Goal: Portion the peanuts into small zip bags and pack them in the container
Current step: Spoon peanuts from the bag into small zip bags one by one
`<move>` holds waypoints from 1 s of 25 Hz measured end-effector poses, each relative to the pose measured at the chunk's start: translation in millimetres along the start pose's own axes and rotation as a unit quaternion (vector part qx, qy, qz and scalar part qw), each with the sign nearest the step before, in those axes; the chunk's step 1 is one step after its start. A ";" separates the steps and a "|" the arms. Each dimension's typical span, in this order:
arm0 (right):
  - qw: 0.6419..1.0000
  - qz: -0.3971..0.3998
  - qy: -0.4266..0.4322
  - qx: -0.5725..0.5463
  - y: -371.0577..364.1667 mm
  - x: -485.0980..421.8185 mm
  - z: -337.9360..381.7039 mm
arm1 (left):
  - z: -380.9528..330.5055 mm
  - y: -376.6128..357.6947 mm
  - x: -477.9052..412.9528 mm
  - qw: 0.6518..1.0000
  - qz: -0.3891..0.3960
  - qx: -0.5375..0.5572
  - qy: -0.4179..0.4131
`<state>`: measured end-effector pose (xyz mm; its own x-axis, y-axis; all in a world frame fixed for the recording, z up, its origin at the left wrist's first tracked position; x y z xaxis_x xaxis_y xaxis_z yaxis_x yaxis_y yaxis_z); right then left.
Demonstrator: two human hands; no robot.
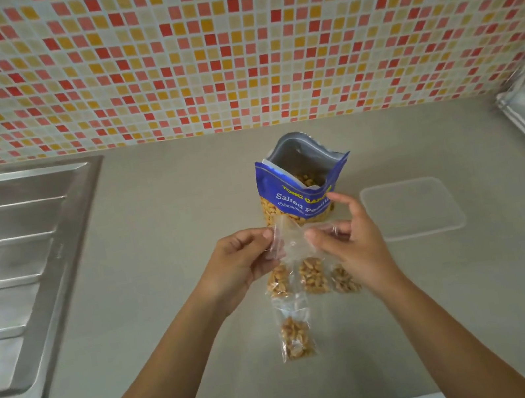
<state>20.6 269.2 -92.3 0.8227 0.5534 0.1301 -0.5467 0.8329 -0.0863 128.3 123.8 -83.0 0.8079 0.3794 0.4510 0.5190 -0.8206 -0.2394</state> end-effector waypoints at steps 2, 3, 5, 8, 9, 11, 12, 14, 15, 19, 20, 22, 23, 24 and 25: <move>1.000 0.007 -0.008 0.004 3.5 -0.7 0.1 | -2.4 -4.1 -0.5 0.999 0.002 -0.027 -0.024; 1.000 0.010 -0.008 0.007 5.0 -0.5 1.2 | -3.7 -5.9 -1.2 0.999 0.003 -0.036 -0.035; 1.000 0.014 -0.006 0.012 8.4 -0.7 2.9 | -5.9 -8.7 -2.8 0.998 0.010 -0.036 -0.045; 1.000 0.013 -0.007 0.008 11.8 -1.2 5.7 | -8.0 -10.7 -5.0 0.998 0.028 -0.024 -0.041; 1.000 0.014 -0.009 0.006 12.4 -1.2 7.0 | -7.6 -11.0 -5.7 0.999 0.032 -0.023 -0.038; 1.000 0.016 -0.011 0.006 13.6 -1.1 8.6 | -6.8 -11.7 -6.4 0.998 0.034 -0.037 -0.033; 1.000 0.018 -0.012 0.008 14.6 -1.4 8.6 | -6.6 -12.2 -6.9 0.997 0.032 -0.053 -0.034; 0.999 0.026 -0.012 0.019 16.7 -1.5 8.9 | -7.0 -13.6 -6.9 0.996 0.026 -0.075 -0.032; 0.999 0.029 -0.013 0.021 18.0 -1.8 8.9 | -7.3 -14.6 -6.7 0.997 0.025 -0.067 -0.025; 0.998 0.051 -0.027 -0.003 21.9 -4.0 7.8 | -5.6 -18.9 -5.4 0.999 0.030 0.039 0.020; 0.998 0.053 -0.031 -0.016 22.8 -4.2 7.1 | -4.6 -19.7 -5.6 0.998 0.027 0.053 0.027; 0.998 0.044 -0.034 -0.036 25.3 -4.1 5.8 | -2.6 -20.6 -6.5 0.999 0.010 0.045 0.028; 0.998 0.038 -0.032 -0.040 26.7 -3.5 5.2 | -1.4 -20.4 -7.1 0.999 -0.002 0.032 0.024; 0.998 0.034 -0.032 -0.040 27.8 -3.1 4.6 | -0.3 -19.9 -7.9 1.000 -0.015 0.019 0.018; 0.998 0.034 -0.032 -0.039 28.7 -2.7 4.0 | 0.4 -19.5 -8.8 1.000 -0.028 0.004 0.013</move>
<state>2.1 291.5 -91.2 0.7713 0.6091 0.1848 -0.5844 0.7927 -0.1735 111.1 136.6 -82.6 0.7703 0.4135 0.4855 0.5655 -0.7948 -0.2203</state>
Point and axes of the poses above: each hand's wrist, its own x-axis away from the middle knuckle, its own y-axis out of the back of the hand, z = x × y, the point moved 1 cm from there along -x, towards the middle knuckle, and after that the axes turned 6 degrees about -x, right-handed, at the moved point
